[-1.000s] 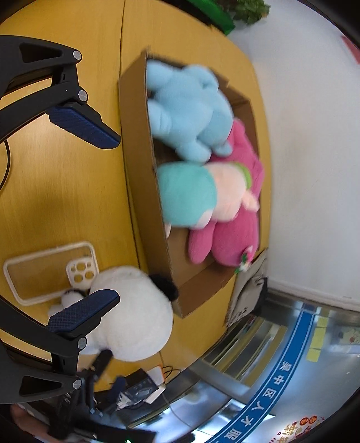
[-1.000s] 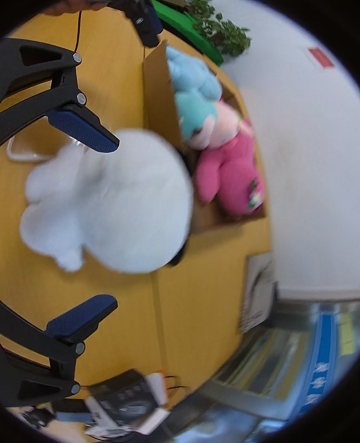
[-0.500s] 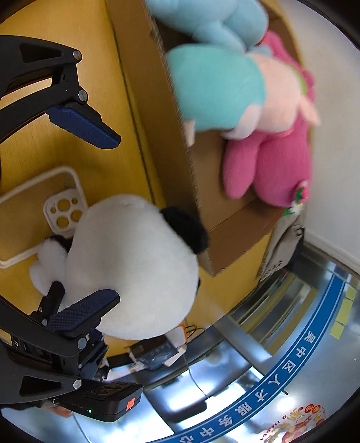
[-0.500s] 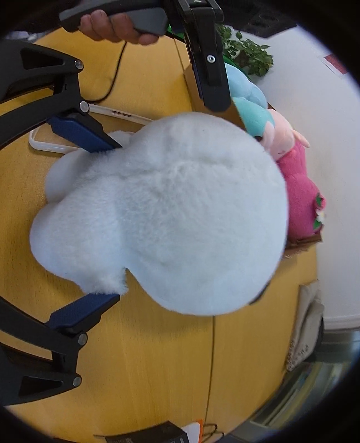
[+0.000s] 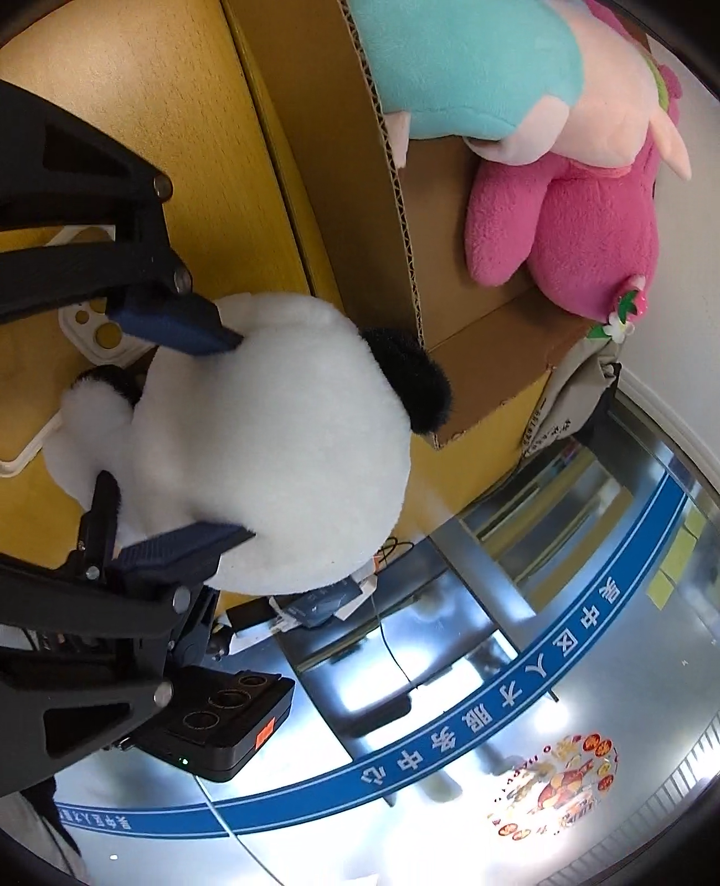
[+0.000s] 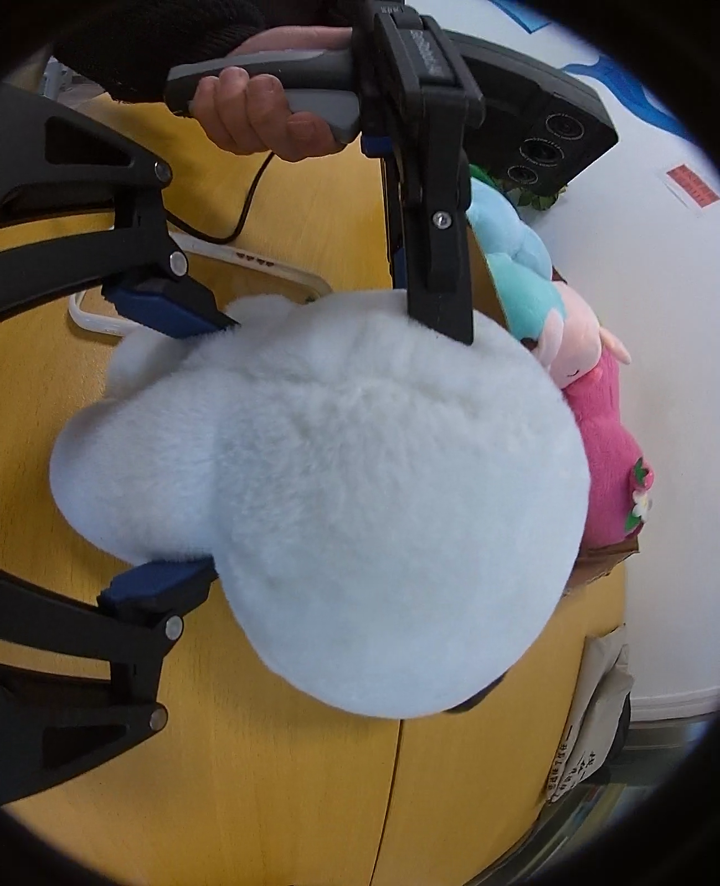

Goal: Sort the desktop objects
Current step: 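Lift the white panda with both tools and carry it over the box, then lower the panda beside the pig plush and open both tools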

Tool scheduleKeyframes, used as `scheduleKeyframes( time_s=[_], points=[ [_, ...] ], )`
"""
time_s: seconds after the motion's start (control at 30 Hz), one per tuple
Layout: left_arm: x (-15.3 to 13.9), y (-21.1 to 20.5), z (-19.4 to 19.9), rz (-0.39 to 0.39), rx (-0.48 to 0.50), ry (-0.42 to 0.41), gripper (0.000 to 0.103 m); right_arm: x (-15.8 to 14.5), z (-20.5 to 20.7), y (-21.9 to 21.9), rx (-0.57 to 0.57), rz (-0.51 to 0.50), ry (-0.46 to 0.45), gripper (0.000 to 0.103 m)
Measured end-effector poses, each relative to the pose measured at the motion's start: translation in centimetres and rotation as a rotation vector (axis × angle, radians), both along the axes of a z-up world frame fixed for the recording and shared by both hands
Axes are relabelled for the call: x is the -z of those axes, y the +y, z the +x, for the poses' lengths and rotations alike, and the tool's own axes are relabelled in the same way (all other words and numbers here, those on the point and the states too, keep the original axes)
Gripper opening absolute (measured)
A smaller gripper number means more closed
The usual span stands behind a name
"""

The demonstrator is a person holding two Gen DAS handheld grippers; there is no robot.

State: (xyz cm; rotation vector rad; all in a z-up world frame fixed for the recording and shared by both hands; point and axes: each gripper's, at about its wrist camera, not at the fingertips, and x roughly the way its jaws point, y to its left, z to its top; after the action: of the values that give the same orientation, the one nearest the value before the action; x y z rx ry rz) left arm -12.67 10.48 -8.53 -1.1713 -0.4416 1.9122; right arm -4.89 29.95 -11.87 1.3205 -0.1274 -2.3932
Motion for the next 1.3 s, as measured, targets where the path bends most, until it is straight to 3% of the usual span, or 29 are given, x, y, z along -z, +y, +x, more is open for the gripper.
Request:
scheduleKeyframes(
  time_s=[0.07,0.27,0.4,0.53,0.63,0.73,0.83,0.93,1.07,1.17,1.3],
  points=[
    [-0.7,-0.5,0.4,0.023,0.005,0.014,0.047,-0.4,0.5,0.1,-0.014,-0.017,0.034,0.065],
    [-4.2,-2.0,1.7,0.051,-0.008,0.107,0.042,-2.9,1.8,-1.0,-0.064,-0.042,0.166,0.064],
    [-9.4,-2.9,1.7,0.032,-0.037,0.242,0.042,-6.3,1.4,-1.8,-0.103,-0.059,0.262,0.064],
    [-14.4,-3.3,-0.9,-0.029,-0.068,0.387,0.042,-10.9,-2.3,-3.3,-0.172,-0.021,0.373,0.064],
    [-15.9,-4.2,-5.0,-0.051,-0.116,0.397,0.042,-13.1,-6.5,-4.4,-0.218,0.012,0.423,0.064],
    [-15.1,-4.9,-9.5,-0.078,-0.151,0.328,0.042,-13.0,-11.8,-5.3,-0.261,0.033,0.426,0.064],
    [-11.1,-4.5,-14.0,-0.134,-0.171,0.187,0.042,-10.4,-15.8,-5.7,-0.282,0.056,0.366,0.064],
    [-6.5,-3.4,-16.7,-0.163,-0.158,0.069,0.042,-6.5,-17.3,-5.6,-0.292,0.092,0.273,0.064],
    [-3.2,-1.9,-17.3,-0.225,-0.148,0.027,0.043,-2.6,-18.5,-4.7,-0.262,0.119,0.131,0.064],
    [-3.1,-1.7,-17.2,-0.23,-0.155,0.031,0.043,-3.0,-18.3,-3.4,-0.237,0.098,0.112,0.066],
    [-3.5,-1.5,-17.0,-0.226,-0.156,0.024,0.044,-6.9,-17.0,0.0,-0.188,-0.02,0.166,0.066]
  ],
)
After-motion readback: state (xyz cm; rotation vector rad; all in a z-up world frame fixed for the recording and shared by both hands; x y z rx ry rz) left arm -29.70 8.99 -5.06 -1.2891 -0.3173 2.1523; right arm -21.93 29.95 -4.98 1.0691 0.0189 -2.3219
